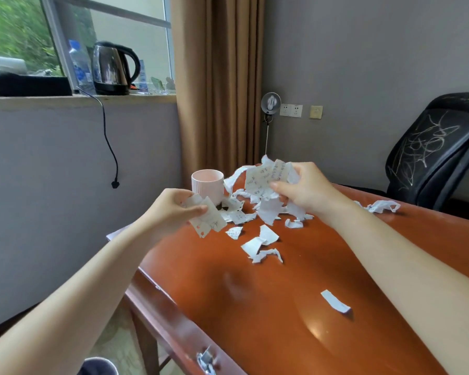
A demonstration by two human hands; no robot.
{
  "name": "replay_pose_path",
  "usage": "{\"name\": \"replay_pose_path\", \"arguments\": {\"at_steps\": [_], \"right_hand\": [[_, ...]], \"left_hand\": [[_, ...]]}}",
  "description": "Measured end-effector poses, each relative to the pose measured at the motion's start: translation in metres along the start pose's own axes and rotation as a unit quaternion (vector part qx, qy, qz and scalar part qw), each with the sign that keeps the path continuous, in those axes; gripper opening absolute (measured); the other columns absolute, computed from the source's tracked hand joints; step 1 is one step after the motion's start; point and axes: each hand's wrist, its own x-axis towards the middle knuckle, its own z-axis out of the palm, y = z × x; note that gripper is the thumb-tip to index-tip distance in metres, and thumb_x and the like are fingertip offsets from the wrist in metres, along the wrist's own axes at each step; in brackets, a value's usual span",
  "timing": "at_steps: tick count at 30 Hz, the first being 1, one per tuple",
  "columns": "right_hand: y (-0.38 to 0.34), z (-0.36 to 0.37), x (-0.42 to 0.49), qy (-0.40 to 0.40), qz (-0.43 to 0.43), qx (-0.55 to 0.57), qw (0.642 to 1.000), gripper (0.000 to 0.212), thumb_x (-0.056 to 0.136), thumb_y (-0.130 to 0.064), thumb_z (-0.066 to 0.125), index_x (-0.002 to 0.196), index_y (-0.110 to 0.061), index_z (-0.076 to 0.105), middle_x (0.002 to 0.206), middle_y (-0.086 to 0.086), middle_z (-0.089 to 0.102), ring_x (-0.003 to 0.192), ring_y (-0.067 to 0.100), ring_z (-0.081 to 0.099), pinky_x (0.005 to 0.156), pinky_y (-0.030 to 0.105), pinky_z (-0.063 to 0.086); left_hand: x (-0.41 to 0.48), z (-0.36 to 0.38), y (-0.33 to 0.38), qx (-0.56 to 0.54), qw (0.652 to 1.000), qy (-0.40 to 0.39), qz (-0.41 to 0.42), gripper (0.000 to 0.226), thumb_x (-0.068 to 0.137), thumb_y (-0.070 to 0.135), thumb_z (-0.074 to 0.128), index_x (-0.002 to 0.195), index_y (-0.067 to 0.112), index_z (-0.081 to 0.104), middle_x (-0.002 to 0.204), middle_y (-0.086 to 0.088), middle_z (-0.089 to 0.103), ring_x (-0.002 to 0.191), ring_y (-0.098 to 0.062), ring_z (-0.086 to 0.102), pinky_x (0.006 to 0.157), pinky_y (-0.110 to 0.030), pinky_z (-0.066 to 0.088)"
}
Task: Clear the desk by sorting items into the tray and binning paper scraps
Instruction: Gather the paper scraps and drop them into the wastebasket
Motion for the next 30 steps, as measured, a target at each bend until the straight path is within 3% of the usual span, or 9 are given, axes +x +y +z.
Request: {"name": "replay_pose_path", "arguments": {"at_steps": [4, 8, 10, 12, 15, 20, 23, 27, 30], "right_hand": [[-0.023, 0.029, 0.004, -0.042, -0.022, -0.002, 0.999, 0.03, 0.093, -0.019, 0.058, 0.122, -0.018, 0.058, 0.103, -0.009, 0.057, 0.074, 0.005, 0.056, 0.058, 0.011, 0.041], [-0.048, 0.076, 0.007, -0.095, -0.039, 0.016, 0.995, 0.019, 0.092, -0.013, 0.058, 0.111, -0.013, 0.063, 0.102, -0.006, 0.063, 0.073, 0.008, 0.06, 0.057, 0.012, 0.052], [-0.061, 0.104, 0.008, -0.12, -0.049, 0.014, 0.992, 0.018, 0.09, -0.01, 0.058, 0.106, -0.003, 0.065, 0.107, 0.009, 0.067, 0.078, 0.017, 0.065, 0.07, 0.025, 0.056], [-0.075, 0.134, 0.008, -0.153, -0.052, 0.023, 0.987, 0.016, 0.089, -0.008, 0.058, 0.1, 0.0, 0.066, 0.096, 0.017, 0.07, 0.075, 0.021, 0.065, 0.072, 0.034, 0.054], [-0.095, 0.181, 0.01, -0.198, -0.068, 0.045, 0.977, 0.01, 0.086, -0.006, 0.058, 0.09, 0.0, 0.066, 0.076, 0.013, 0.068, 0.066, 0.018, 0.061, 0.065, 0.036, 0.052], [-0.124, 0.263, 0.008, -0.258, -0.086, 0.067, 0.96, 0.012, 0.082, -0.007, 0.06, 0.088, 0.001, 0.067, 0.087, 0.018, 0.071, 0.09, 0.033, 0.067, 0.083, 0.045, 0.053], [-0.13, 0.311, 0.001, -0.303, -0.076, 0.07, 0.947, 0.012, 0.084, -0.008, 0.059, 0.088, 0.0, 0.066, 0.085, 0.013, 0.07, 0.08, 0.026, 0.065, 0.075, 0.039, 0.054], [-0.123, 0.371, -0.012, -0.338, -0.046, 0.056, 0.938, 0.009, 0.083, -0.009, 0.057, 0.082, -0.002, 0.063, 0.076, 0.005, 0.064, 0.073, 0.019, 0.059, 0.066, 0.031, 0.047], [-0.103, 0.411, -0.021, -0.358, -0.008, 0.036, 0.933, 0.01, 0.083, -0.011, 0.055, 0.083, -0.007, 0.064, 0.084, 0.004, 0.068, 0.082, 0.022, 0.063, 0.07, 0.031, 0.048]], "left_hand": [[-0.011, -0.028, -0.017, -0.002, 0.999, 0.037, -0.025, 0.023, 0.087, 0.012, 0.064, 0.065, 0.011, 0.06, 0.06, 0.005, 0.061, 0.063, -0.01, 0.057, 0.071, -0.035, 0.05], [-0.031, -0.063, -0.042, -0.009, 0.996, 0.077, -0.035, 0.016, 0.087, 0.016, 0.064, 0.075, 0.006, 0.065, 0.074, -0.005, 0.067, 0.073, -0.022, 0.06, 0.076, -0.037, 0.051], [-0.043, -0.081, -0.063, -0.006, 0.993, 0.108, -0.054, 0.019, 0.087, 0.018, 0.065, 0.085, -0.001, 0.066, 0.083, -0.011, 0.071, 0.082, -0.029, 0.066, 0.082, -0.04, 0.054], [-0.058, -0.098, -0.086, -0.014, 0.987, 0.14, -0.083, 0.02, 0.087, 0.017, 0.064, 0.091, -0.002, 0.066, 0.091, -0.014, 0.071, 0.09, -0.029, 0.068, 0.087, -0.045, 0.055], [-0.08, -0.122, -0.125, -0.03, 0.975, 0.178, -0.126, 0.014, 0.088, 0.015, 0.063, 0.089, 0.001, 0.066, 0.087, -0.014, 0.069, 0.082, -0.024, 0.065, 0.087, -0.045, 0.053], [-0.116, -0.155, -0.187, -0.048, 0.953, 0.238, -0.184, 0.009, 0.088, 0.02, 0.064, 0.088, 0.012, 0.068, 0.092, -0.015, 0.071, 0.092, -0.035, 0.066, 0.088, -0.049, 0.051], [-0.134, -0.164, -0.222, -0.059, 0.939, 0.26, -0.216, 0.011, 0.088, 0.019, 0.063, 0.089, 0.009, 0.068, 0.095, -0.021, 0.07, 0.085, -0.033, 0.064, 0.088, -0.051, 0.051], [-0.153, -0.165, -0.267, -0.083, 0.919, 0.283, -0.262, 0.01, 0.09, 0.015, 0.06, 0.093, 0.009, 0.068, 0.094, -0.017, 0.07, 0.08, -0.024, 0.059, 0.075, -0.04, 0.049], [-0.163, -0.16, -0.302, -0.111, 0.901, 0.299, -0.294, 0.01, 0.09, 0.011, 0.059, 0.091, 0.006, 0.067, 0.084, -0.011, 0.068, 0.075, -0.02, 0.058, 0.069, -0.031, 0.045]]}}
